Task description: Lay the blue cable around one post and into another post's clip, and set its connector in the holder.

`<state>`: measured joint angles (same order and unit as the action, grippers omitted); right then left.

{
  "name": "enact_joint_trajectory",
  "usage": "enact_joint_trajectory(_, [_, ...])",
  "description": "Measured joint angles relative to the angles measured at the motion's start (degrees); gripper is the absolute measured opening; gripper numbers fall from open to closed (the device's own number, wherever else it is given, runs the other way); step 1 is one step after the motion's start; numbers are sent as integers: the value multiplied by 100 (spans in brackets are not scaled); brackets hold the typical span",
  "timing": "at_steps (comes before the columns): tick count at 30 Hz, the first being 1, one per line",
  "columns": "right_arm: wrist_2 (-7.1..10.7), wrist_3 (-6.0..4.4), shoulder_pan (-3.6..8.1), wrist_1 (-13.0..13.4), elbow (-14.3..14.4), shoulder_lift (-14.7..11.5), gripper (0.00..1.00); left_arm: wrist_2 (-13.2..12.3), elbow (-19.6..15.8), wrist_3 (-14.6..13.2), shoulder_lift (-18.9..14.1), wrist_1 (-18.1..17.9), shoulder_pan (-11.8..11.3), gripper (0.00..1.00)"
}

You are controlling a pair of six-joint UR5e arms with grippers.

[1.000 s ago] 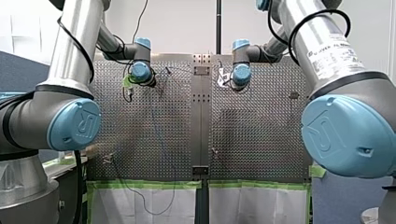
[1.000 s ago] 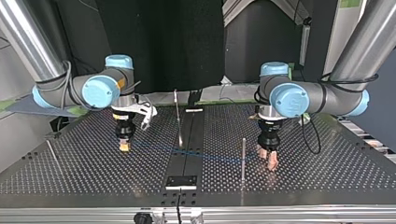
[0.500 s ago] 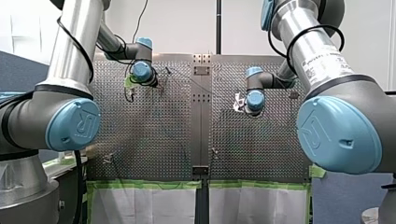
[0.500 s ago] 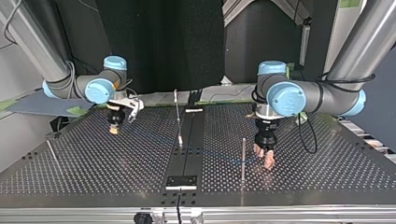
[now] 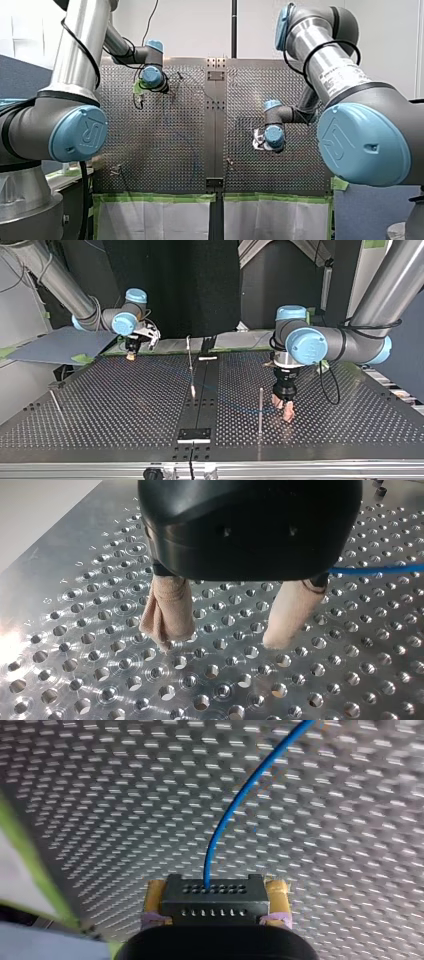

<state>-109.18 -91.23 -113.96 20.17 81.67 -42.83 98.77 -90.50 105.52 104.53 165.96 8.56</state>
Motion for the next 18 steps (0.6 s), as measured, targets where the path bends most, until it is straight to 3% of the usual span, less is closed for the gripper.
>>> enact_joint_trajectory(5, [-33, 76, -76, 268, 268, 267, 20, 1, 0, -4, 0, -1, -1, 100])
enact_joint_trajectory(12, [-49, 266, -152, 642, 642, 642, 20, 4, 4, -9, 0, -1, -1, 100])
enact_joint_trajectory(18, [-117, 296, -149, 934, 934, 934, 20, 5, 3, -13, 0, -1, -1, 100])
